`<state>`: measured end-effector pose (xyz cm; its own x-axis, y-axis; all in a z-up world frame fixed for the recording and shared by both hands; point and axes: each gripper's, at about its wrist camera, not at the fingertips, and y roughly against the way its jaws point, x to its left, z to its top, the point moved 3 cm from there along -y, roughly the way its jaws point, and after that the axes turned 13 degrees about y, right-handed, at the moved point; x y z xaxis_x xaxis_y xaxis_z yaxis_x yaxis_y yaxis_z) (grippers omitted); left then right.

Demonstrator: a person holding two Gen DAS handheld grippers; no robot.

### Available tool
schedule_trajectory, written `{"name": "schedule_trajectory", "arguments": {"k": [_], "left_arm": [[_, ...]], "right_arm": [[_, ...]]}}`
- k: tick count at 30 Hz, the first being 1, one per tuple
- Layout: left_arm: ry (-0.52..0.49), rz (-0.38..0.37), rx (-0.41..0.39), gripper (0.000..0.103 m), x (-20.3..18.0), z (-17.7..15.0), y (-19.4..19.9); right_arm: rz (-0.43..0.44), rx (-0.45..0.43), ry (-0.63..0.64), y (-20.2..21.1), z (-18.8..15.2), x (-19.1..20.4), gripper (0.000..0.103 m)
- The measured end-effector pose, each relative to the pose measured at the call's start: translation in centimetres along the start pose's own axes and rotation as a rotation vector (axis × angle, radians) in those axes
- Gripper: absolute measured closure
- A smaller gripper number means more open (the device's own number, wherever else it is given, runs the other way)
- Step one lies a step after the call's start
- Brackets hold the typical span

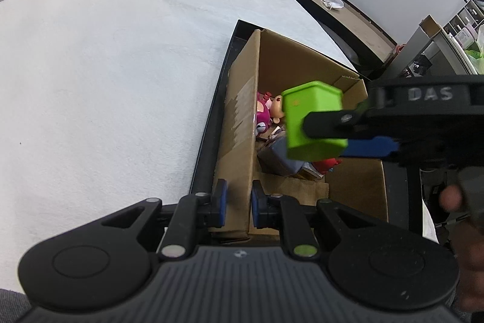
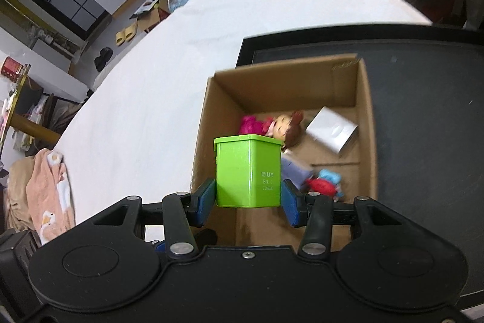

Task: Organize rigid objects
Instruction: 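Carry the lime-green box with the right gripper into the box and release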

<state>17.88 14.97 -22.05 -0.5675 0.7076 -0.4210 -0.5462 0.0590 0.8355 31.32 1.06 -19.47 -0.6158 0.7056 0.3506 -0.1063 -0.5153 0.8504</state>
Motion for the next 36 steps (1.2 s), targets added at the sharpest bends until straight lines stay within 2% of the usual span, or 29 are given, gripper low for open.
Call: {"name": "schedule_trajectory", "arguments": {"k": [2, 13, 20, 23, 36], "left_arm": [[-0.001, -0.004, 0.001, 0.088, 0.0, 0.0, 0.0], [-0.005, -0.013, 0.007, 0.088, 0.2, 0.1, -0.2], [0.007, -0.011, 0.008, 0.088, 0.2, 0.1, -0.1], [-0.005, -0.011, 0.003, 0.088, 0.0, 0.0, 0.0], [-0.025, 0.023, 0.010, 0.089, -0.6, 0.0, -0.3]], "right_arm": [[0.022, 0.010, -0.028, -0.5, -0.2, -0.1, 0.056], [0.030, 0.073, -0.039, -2.8, -1.4, 0.4, 0.056], [0.008, 0.099, -0.013, -3.8, -1.3, 1.1, 0.056], [-0.010, 0.120, -0.036, -4.4, -1.4, 0.5, 0.052], [0.001, 0.022, -0.080, 0.4, -2.3, -1.4, 0.049]]}}
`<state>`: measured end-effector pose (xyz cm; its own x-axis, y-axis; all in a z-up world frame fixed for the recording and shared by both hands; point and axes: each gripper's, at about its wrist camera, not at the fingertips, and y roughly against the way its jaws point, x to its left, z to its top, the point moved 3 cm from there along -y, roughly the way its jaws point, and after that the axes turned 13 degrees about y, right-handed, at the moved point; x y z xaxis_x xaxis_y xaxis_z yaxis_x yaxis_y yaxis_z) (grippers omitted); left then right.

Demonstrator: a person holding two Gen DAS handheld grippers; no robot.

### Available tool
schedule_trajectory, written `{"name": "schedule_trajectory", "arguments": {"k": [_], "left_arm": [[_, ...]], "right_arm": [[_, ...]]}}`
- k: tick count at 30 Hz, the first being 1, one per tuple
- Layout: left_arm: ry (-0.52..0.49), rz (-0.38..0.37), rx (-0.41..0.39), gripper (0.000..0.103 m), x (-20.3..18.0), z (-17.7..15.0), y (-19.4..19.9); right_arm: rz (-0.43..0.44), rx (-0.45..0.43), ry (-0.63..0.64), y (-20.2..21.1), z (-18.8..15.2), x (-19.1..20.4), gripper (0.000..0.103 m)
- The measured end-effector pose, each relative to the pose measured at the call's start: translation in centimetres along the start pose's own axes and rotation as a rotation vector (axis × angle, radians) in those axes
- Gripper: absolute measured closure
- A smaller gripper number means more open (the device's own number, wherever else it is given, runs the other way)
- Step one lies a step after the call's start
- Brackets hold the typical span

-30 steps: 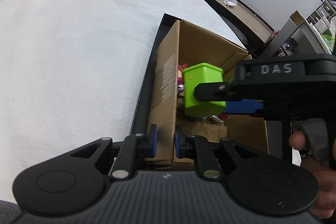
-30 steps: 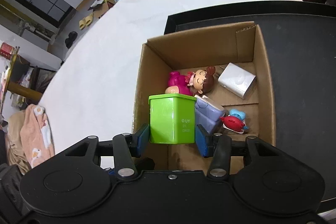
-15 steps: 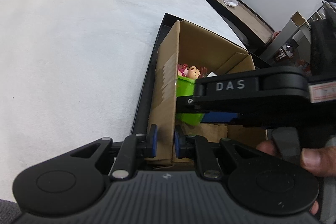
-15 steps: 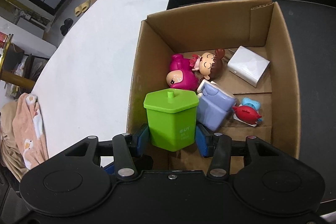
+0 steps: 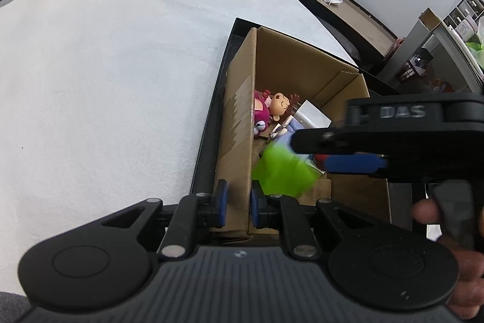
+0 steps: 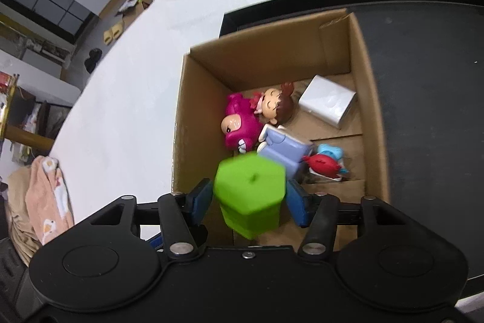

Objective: Organize rigid objects

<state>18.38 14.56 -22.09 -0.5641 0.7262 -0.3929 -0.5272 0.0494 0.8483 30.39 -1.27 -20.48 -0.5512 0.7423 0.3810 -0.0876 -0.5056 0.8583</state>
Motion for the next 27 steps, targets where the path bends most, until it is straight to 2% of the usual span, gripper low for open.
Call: {"name": "schedule_trajectory", "arguments": {"k": [6, 12, 15, 17, 18, 20, 23, 25, 27], "left_arm": [[-0.032, 0.042, 0.022, 0.089, -0.8, -0.1, -0.2], [-0.068, 0.076, 0.047, 0.088, -1.6, -0.3, 0.3], [-0.070, 0.083, 0.060, 0.086, -1.8, -0.3, 0.7], [-0.072, 0.085, 0.063, 0.085, -2.1, -0.2, 1.2], [-0.074, 0.085, 0.059, 0.085, -2.3, 0.0, 1.5], [-0.086, 0.089, 0.052, 0.082, -2.9, 0.3, 2.0], [-0.102, 0.083, 0.043, 0.073, -3.9, 0.6, 2.9], [-0.115, 0.082, 0.035, 0.061, -4.5, 0.8, 3.5], [-0.132, 0.075, 0.030, 0.055, -5.2, 0.8, 4.1]], "right_arm": [[0.003, -0.050, -0.011, 2.3, 0.0, -0.5, 0.048], [-0.009, -0.100, -0.024, 4.3, -0.2, -1.3, 0.040], [-0.035, -0.126, -0.014, 5.3, -0.4, -1.5, 0.030], [-0.065, -0.146, -0.011, 5.9, -0.6, -1.7, 0.018], [-0.078, -0.156, -0.008, 6.3, -0.7, -1.8, 0.017], [-0.097, -0.173, -0.006, 7.0, -0.8, -2.1, 0.017], [-0.124, -0.199, -0.011, 8.1, -1.1, -2.4, 0.015], [-0.138, -0.219, -0.015, 9.1, -1.2, -2.8, 0.013], [-0.156, -0.239, -0.020, 10.0, -1.4, -3.1, 0.011]]}}
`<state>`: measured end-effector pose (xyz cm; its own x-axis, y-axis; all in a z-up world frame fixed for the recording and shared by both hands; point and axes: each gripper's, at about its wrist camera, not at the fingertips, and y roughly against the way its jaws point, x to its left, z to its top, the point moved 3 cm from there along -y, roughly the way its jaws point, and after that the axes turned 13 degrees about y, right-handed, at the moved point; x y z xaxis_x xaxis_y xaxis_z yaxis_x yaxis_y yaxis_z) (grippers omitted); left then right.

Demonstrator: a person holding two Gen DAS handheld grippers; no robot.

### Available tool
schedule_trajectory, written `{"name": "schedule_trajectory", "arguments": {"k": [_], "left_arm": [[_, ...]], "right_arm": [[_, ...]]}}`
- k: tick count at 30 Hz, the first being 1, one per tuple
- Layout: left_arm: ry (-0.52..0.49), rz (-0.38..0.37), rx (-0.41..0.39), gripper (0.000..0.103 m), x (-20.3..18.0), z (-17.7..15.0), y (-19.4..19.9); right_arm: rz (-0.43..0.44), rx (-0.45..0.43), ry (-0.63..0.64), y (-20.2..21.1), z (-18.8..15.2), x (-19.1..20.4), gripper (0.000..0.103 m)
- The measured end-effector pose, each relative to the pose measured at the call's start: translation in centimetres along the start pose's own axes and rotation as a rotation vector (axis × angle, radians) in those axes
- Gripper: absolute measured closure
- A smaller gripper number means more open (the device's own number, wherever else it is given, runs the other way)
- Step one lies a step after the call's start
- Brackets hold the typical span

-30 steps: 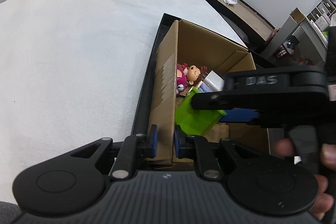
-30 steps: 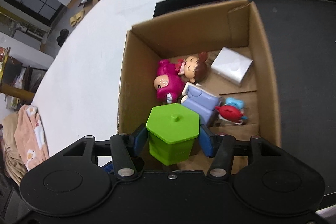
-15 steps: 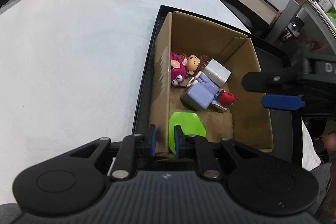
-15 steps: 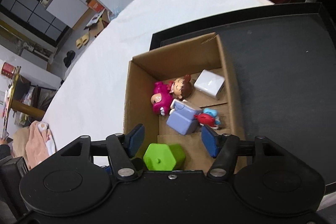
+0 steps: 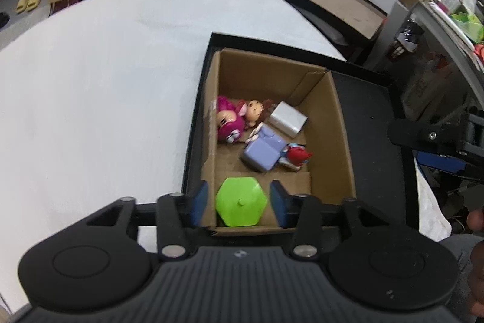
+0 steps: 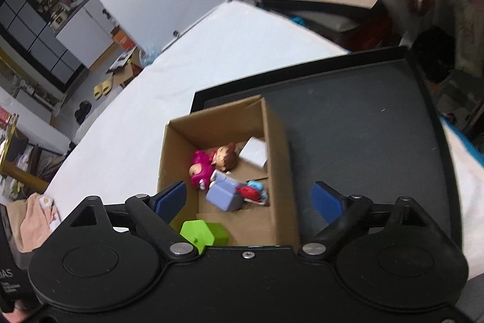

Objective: Organize rigid objects

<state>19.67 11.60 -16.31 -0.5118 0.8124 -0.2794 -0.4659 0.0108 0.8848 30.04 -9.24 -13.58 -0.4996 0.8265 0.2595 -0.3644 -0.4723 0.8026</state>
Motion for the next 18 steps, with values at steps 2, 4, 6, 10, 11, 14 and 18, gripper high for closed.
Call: {"name": "schedule_trajectory", "arguments": {"k": [2, 4, 6, 10, 11, 14, 18], "left_arm": [[-0.007, -0.002, -0.005, 0.050, -0.5, 0.1, 0.6], [-0.014, -0.016, -0.014, 0.038, -0.9, 0.3, 1.1], [-0.033, -0.020, -0.024, 0.031, -1.5, 0.4, 1.6], [-0.067, -0.038, -0.045, 0.024, -2.5, 0.5, 2.9], [-0.069, -0.042, -0.050, 0.023, -2.6, 0.5, 3.2], [-0.069, -0.073, -0.060, 0.021, -3.0, 0.6, 4.0], [-0.087, -0.078, -0.062, 0.019, -3.8, 0.3, 5.0]], "right_arm": [[-0.024, -0.015, -0.002, 0.7, 0.0, -0.4, 0.009], [-0.055, -0.024, 0.000, 1.3, -0.1, -0.8, 0.007], [-0.089, -0.042, -0.009, 2.2, -0.3, -1.4, 0.006], [-0.125, -0.077, -0.038, 3.7, -0.5, -2.6, 0.003], [-0.132, -0.084, -0.044, 4.0, -0.6, -2.8, 0.003], [-0.150, -0.114, -0.059, 5.4, -1.1, -3.5, 0.002], [-0.183, -0.166, -0.071, 7.8, -1.6, -3.7, 0.000]]}}
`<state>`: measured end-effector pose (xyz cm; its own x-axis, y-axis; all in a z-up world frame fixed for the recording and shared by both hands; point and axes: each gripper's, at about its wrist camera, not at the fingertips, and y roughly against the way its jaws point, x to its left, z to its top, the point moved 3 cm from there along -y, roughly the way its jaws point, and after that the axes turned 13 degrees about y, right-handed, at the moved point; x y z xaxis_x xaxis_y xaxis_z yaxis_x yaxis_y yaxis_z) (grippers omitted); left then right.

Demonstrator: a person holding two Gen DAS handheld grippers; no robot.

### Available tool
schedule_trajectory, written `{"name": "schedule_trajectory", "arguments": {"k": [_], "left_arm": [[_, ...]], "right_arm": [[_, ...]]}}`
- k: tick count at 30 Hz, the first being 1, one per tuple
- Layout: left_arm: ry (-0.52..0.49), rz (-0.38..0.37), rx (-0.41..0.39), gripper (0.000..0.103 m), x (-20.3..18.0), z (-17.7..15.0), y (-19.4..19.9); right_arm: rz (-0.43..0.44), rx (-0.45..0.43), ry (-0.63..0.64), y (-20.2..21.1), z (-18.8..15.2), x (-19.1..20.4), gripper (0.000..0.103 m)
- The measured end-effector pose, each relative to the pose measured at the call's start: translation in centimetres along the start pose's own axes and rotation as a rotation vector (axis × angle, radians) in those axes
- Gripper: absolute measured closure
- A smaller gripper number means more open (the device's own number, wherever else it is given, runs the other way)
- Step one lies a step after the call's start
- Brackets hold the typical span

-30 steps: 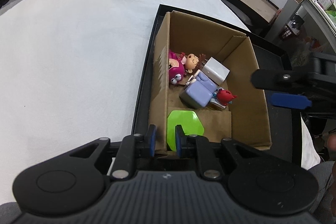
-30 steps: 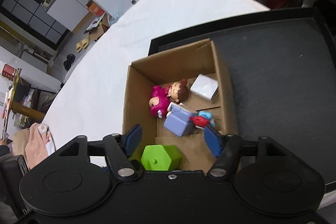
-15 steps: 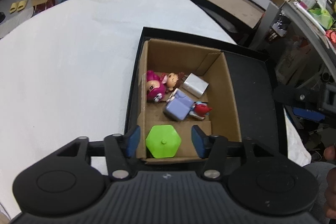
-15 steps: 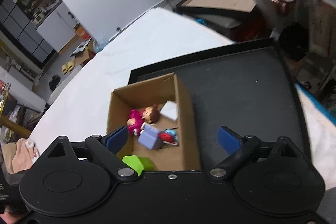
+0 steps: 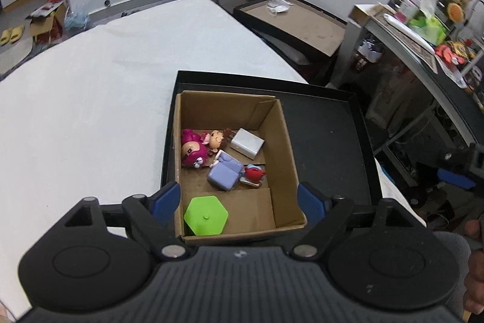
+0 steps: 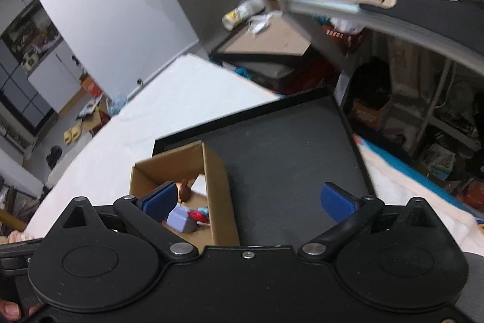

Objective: Organize rigid objects

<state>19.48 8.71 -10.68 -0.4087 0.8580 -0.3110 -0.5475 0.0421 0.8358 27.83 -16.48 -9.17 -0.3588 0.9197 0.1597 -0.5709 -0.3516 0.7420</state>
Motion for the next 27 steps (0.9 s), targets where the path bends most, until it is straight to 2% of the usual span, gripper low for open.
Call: {"name": "schedule_trajectory", "arguments": {"k": [4, 6, 8, 12, 17, 23, 27], "left_arm": [[-0.018, -0.027, -0.018, 0.019, -0.4, -0.2, 1.6], [-0.031, -0.010, -0.053, 0.018, -0.5, -0.1, 2.8], [-0.021, 0.010, -0.092, 0.015, -0.2, -0.1, 4.2], [-0.033, 0.010, -0.120, 0.013, 0.0, -0.4, 6.5], [-0.045, 0.002, -0.160, 0.009, 0.2, -1.0, 8.8], [-0.076, -0.006, -0.206, 0.006, 0.0, -2.6, 11.0], [-0.081, -0.045, -0.205, 0.006, 0.0, -3.6, 12.2]], "right_arm": [[0.003, -0.030, -0.037, 2.0, -0.2, -0.7, 0.000], [0.005, -0.034, -0.058, 2.9, -0.4, -1.0, 0.000], [-0.029, -0.036, -0.062, 3.8, -0.6, -1.2, 0.000], [-0.045, -0.053, -0.083, 5.6, -1.6, -1.9, 0.000], [-0.104, -0.087, -0.062, 7.4, -2.4, -2.1, 0.000], [-0.118, -0.105, -0.019, 9.6, -3.0, -1.5, 0.000], [-0.106, -0.100, 0.013, 11.0, -3.2, -0.8, 0.000]]}}
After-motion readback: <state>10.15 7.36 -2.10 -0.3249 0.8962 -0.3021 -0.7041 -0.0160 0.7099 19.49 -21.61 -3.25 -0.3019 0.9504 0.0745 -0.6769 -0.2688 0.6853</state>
